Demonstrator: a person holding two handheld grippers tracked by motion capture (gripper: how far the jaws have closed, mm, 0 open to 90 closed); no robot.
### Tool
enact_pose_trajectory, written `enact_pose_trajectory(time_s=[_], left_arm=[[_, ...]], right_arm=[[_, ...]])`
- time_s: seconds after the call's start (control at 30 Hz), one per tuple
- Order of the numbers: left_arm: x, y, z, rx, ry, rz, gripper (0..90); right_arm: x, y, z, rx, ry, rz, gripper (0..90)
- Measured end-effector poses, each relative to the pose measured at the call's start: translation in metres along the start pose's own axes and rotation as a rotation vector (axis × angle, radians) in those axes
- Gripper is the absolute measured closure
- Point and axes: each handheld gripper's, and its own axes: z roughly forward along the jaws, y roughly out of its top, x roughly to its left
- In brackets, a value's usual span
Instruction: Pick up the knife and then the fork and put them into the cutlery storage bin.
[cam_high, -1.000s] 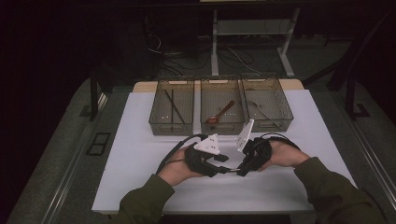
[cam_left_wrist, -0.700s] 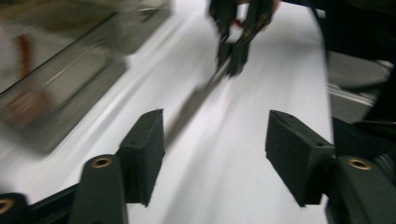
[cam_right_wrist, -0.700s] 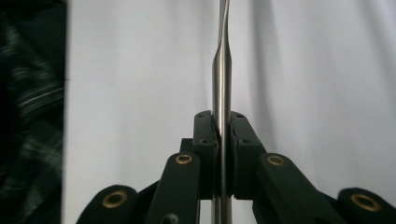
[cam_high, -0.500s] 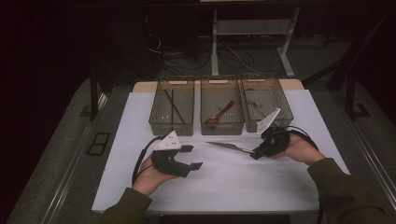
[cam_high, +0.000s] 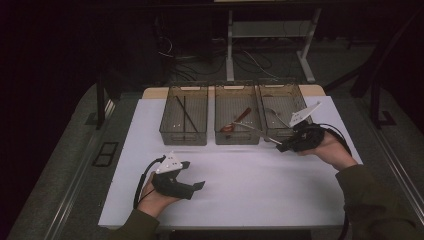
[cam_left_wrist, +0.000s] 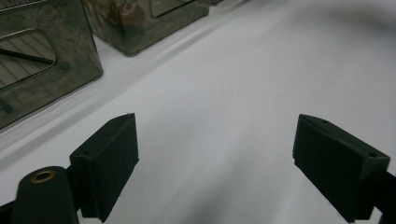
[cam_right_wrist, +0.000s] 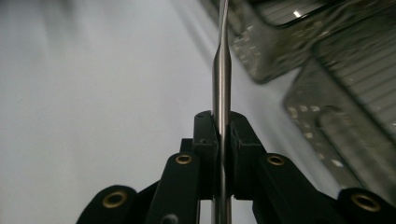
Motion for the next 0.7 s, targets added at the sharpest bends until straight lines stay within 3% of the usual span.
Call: enact_pose_trajectory(time_s=[0.2, 0.4, 0.7], left_arm=[[0.004, -0.005, 0.002, 0.001, 0.019, -0.002, 6.5], [0.005, -0.007, 0.004, -0.002, 0.033, -0.006, 0.1], [0.006, -0.008, 0.004, 0.0, 0.032, -0.011, 0.0]], right_arm=[[-0.012, 0.006, -0.02, -0.047, -0.083, 0.054, 82.5], [-0.027, 0.012, -0.034, -0.09, -0.125, 0.096, 82.5], [-0.045, 0.015, -0.039, -0.113, -0.174, 0.157, 82.5]])
